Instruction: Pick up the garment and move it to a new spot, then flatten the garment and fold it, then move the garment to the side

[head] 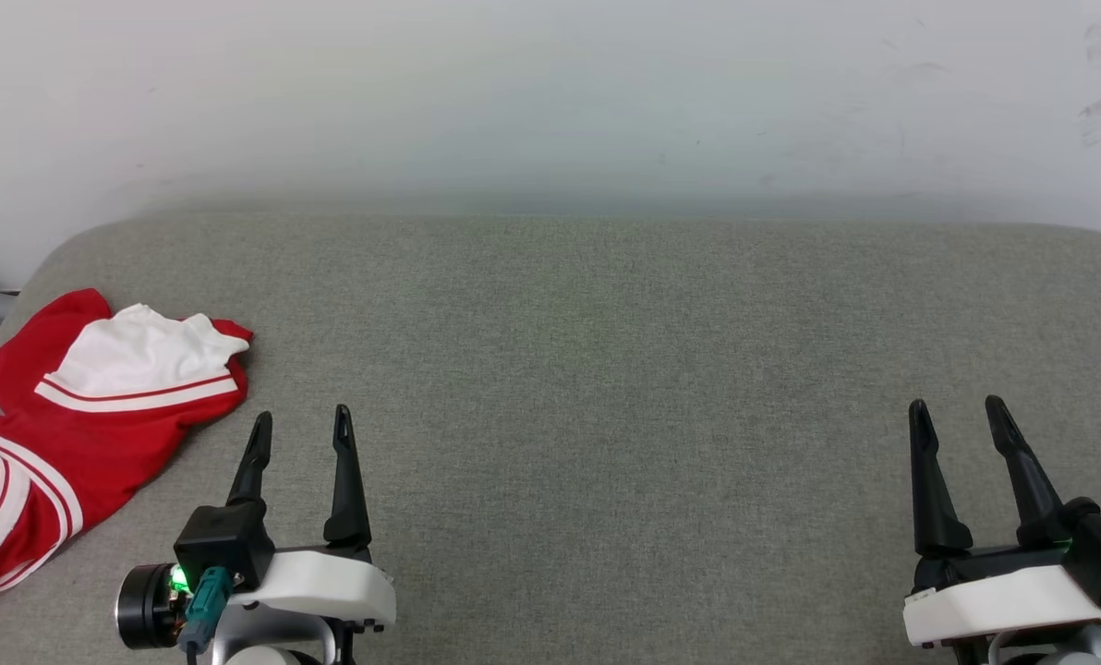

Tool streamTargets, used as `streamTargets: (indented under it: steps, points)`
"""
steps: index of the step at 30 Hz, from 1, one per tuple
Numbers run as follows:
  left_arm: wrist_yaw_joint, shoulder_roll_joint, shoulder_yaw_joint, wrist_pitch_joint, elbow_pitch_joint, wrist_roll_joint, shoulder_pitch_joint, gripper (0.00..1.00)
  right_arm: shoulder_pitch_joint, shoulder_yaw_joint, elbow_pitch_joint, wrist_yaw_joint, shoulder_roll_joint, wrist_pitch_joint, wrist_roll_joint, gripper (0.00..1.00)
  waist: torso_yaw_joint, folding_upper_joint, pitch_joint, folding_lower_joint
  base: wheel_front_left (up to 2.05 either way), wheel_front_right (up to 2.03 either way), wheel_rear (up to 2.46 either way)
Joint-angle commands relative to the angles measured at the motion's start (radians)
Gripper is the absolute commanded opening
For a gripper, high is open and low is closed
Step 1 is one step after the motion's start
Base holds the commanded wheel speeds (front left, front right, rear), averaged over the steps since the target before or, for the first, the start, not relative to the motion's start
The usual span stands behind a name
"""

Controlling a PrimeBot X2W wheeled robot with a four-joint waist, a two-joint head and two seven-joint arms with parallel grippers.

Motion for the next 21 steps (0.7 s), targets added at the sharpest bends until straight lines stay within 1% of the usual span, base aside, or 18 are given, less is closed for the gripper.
streamTargets:
  steps: [1, 8, 14, 21]
  points:
    - [-0.007, -0.005, 0.008, -0.007, -0.001, 0.013, 0.004, 1.00, 0.010, 0.000, 0.002, 0.000, 0.001, -0.010, -0.005, 1.00, 0.000, 0.0000, 0.001, -0.0001, 0.00, 0.00, 0.00]
    - [-0.026, -0.015, 0.027, -0.019, 0.015, 0.059, 0.005, 1.00, 0.011, 0.000, 0.017, 0.000, 0.001, -0.019, -0.008, 1.00, -0.001, 0.0000, 0.003, -0.0001, 0.00, 0.00, 0.00]
    - [-0.041, -0.020, 0.038, -0.017, 0.028, 0.060, 0.002, 1.00, 0.010, 0.001, 0.029, 0.000, 0.001, -0.018, 0.007, 1.00, 0.000, 0.0000, 0.002, -0.0001, 0.00, 0.00, 0.00]
    - [-0.044, -0.022, 0.041, -0.017, 0.040, 0.059, -0.004, 1.00, 0.008, 0.003, 0.037, 0.000, 0.001, -0.018, 0.013, 1.00, 0.004, 0.0000, 0.000, -0.0001, 0.00, 0.00, 0.00]
